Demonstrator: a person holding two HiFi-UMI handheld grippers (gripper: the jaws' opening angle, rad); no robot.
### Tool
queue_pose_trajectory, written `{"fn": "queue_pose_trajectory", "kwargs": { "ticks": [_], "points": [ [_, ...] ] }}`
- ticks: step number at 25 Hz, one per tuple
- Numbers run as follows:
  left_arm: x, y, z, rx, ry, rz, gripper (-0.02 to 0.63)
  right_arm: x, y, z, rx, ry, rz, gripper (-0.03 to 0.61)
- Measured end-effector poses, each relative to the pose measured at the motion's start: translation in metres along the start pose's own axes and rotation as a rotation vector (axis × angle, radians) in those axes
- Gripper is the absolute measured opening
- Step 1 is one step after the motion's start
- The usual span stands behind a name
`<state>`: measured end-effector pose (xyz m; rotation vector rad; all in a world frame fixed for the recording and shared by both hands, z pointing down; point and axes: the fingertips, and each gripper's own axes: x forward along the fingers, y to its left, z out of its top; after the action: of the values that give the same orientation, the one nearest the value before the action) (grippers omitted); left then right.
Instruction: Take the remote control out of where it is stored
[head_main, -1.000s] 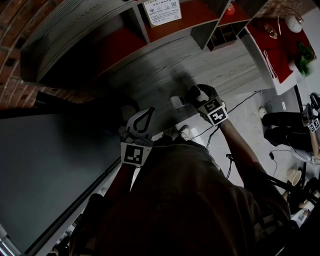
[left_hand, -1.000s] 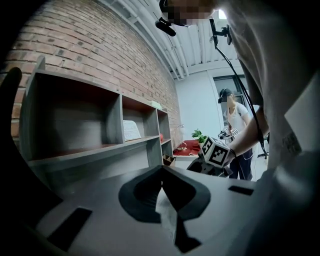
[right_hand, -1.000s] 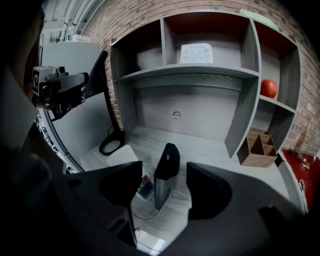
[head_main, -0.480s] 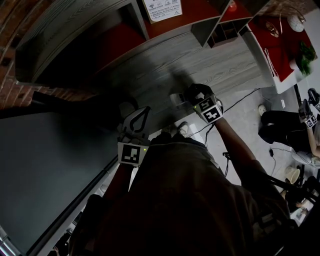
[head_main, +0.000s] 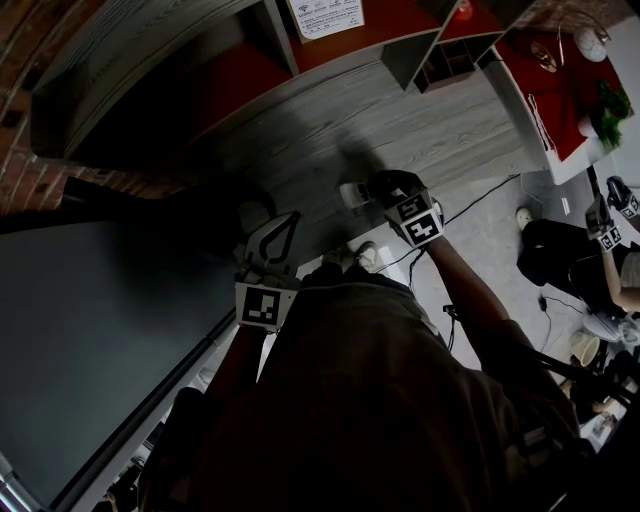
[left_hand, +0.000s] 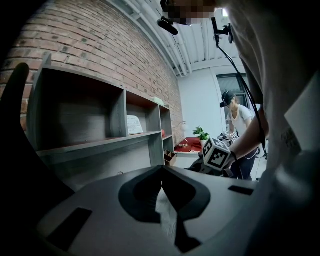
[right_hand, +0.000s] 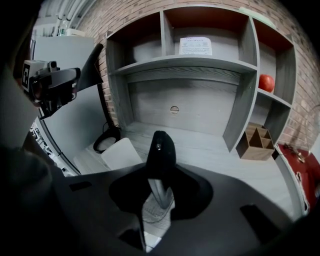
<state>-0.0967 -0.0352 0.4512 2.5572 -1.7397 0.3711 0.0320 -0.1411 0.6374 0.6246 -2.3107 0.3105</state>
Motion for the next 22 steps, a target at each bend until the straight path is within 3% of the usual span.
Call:
{"fn": "queue_pose_trajectory", "kwargs": {
  "ticks": [12, 22],
  "points": [
    [-0.008, -0.003, -0.002, -0.004, -0.009, 0.001, 0.011, -0.005, 0.008, -0.004, -0.022, 0.010, 0.013, 0.086],
    [-0.004, 0.001, 0.003, 0.018, -0.015, 0.003, 0.011, -0.025, 0.003, 0.023, -0.012, -0.055, 0.002, 0.086]
  ]
}}
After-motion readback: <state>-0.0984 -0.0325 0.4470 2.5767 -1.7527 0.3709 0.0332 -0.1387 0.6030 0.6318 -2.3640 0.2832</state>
